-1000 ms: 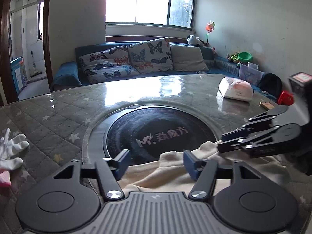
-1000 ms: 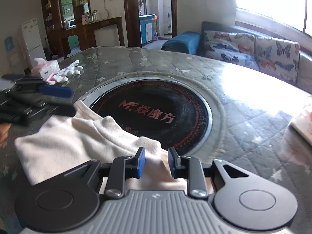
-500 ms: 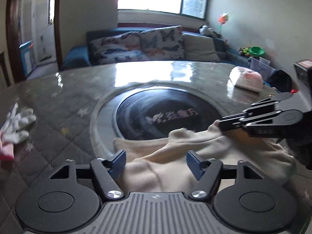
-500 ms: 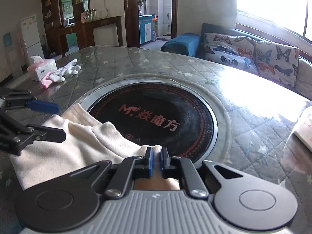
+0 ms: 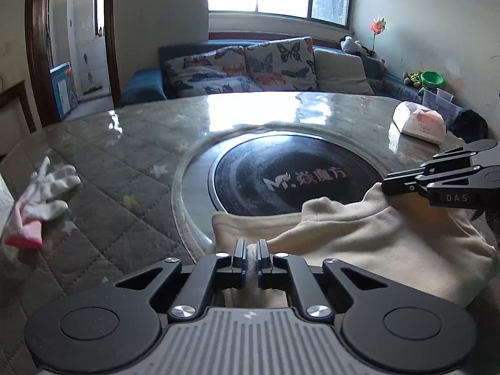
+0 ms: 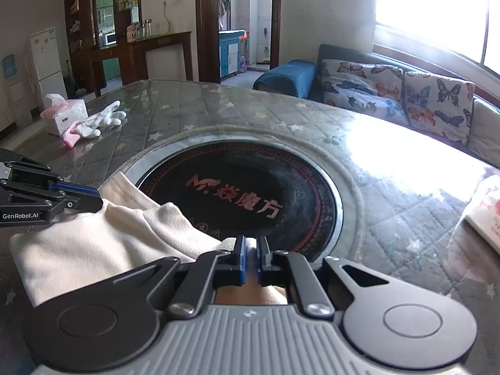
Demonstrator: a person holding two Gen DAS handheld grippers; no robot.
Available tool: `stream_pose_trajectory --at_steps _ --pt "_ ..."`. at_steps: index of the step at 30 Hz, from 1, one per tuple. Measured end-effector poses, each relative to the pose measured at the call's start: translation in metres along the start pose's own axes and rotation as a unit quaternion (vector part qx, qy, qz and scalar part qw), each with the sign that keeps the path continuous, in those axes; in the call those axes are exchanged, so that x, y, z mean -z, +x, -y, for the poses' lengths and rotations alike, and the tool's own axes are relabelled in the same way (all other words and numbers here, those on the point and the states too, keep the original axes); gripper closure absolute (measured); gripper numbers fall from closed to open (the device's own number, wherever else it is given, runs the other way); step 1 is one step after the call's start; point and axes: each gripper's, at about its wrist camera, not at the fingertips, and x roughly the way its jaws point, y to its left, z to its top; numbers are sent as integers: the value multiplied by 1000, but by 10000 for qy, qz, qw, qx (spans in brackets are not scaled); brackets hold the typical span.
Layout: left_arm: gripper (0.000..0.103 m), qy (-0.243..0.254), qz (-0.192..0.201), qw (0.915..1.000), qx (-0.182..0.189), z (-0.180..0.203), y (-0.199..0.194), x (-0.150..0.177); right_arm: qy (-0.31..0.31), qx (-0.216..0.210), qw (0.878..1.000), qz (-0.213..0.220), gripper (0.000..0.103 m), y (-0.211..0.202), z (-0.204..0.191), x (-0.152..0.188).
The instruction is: Fold clothes
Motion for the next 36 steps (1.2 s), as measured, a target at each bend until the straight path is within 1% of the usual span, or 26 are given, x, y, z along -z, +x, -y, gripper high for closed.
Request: stream_pose_trajectory --at_steps 2,3,5,6,8,10,13,17,18,20,22,24,26,27,28,30,32,34,36 --pt "97 72 296 9995 -44 2 -9 -7 -9 96 9999 93 103 -2 0 -2" --pt "97 84 447 9990 -44 2 -12 -10 -13 143 9998 140 103 -3 1 -3" --pt "97 107 537 9985 -48 4 -9 -13 -22 239 9994 233 103 -5 1 -6" --pt "97 126 470 9988 -71 5 -2 -13 -27 287 9992 279 103 -6 1 -7" --pt "97 180 282 9994 -131 7 11 -9 120 172 9997 82 103 1 5 -4" --pt "97 214 112 9994 -231 8 21 -5 115 42 9999 45 102 -2 3 -1" --pt "97 177 24 9995 -248 6 24 -1 -47 -218 9997 18 97 -12 -7 4" --pt "97 152 9 9995 -264 3 24 1 -320 -515 9980 -156 95 -13 -27 15" --pt "96 158 9 9995 -260 4 24 1 -384 -514 9977 -202 94 -10 -31 17" --pt "95 195 -12 9994 -285 5 24 2 -400 -378 9982 -225 93 -3 -33 19" --pt "92 214 -44 9993 -314 6 23 2 -338 -280 9989 -187 91 4 -32 18" --pt "91 215 -55 9993 -308 5 20 -3 -166 -292 9993 -179 90 4 -29 16" --pt "90 138 25 9998 -159 6 13 -10 21 -373 9992 -164 88 3 -27 15" --pt "87 87 70 9999 -59 6 10 -14 48 -421 9990 -139 87 2 -25 16" --pt "84 64 91 9999 50 7 9 -18 95 -395 9991 -128 87 2 -23 15" --pt "84 67 102 9996 259 11 9 -25 204 -313 9992 -113 87 2 -17 13" --pt "84 230 55 9991 342 22 16 -29 313 -230 9992 -98 87 2 -11 12" --pt "82 403 -96 9982 435 31 29 -30 421 -148 9990 -83 83 2 -6 10" --pt "81 530 -258 9968 533 38 41 -30 517 -111 9985 -126 82 4 0 9"
